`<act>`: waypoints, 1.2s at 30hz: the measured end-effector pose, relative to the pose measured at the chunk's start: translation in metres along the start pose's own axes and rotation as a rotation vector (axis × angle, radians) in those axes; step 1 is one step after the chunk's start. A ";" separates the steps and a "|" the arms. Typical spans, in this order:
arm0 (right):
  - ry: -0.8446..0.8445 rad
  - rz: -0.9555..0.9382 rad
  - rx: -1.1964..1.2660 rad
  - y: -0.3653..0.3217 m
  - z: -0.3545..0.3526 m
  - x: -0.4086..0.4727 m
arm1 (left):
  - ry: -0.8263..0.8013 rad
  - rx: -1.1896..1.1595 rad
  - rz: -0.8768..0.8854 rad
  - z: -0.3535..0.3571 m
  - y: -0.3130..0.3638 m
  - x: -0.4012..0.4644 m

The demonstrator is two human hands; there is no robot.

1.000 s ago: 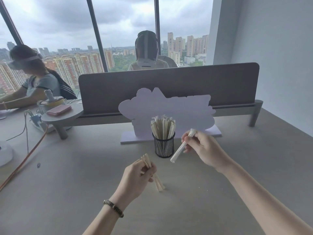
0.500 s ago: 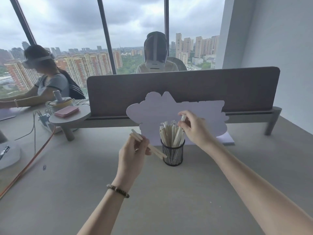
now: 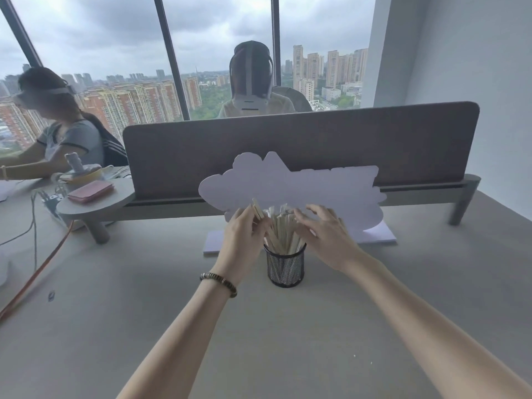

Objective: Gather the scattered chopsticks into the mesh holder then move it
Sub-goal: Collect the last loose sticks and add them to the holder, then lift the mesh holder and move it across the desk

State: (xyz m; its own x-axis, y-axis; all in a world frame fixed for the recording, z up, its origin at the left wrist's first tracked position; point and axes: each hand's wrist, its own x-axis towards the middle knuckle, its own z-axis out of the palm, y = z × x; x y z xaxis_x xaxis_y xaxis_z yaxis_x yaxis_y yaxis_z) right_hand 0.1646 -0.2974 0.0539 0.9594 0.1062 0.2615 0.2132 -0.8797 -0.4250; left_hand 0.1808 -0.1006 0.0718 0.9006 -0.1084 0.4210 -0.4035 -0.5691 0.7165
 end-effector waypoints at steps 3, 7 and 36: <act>0.017 0.040 0.274 0.002 -0.005 -0.005 | 0.012 0.101 0.067 0.012 -0.005 -0.001; 0.106 0.107 0.465 0.005 -0.011 -0.014 | 0.001 0.130 0.017 0.025 -0.012 0.001; -0.119 0.252 0.546 0.003 0.035 -0.038 | -0.270 -0.470 -0.337 0.044 -0.046 -0.044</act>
State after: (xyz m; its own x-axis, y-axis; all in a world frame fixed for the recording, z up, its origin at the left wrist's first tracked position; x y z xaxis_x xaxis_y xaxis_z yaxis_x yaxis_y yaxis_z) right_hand 0.1357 -0.2883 0.0126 0.9999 0.0047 0.0100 0.0110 -0.5237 -0.8518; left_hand 0.1668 -0.1054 -0.0044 0.9747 -0.2229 0.0190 -0.0639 -0.1961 0.9785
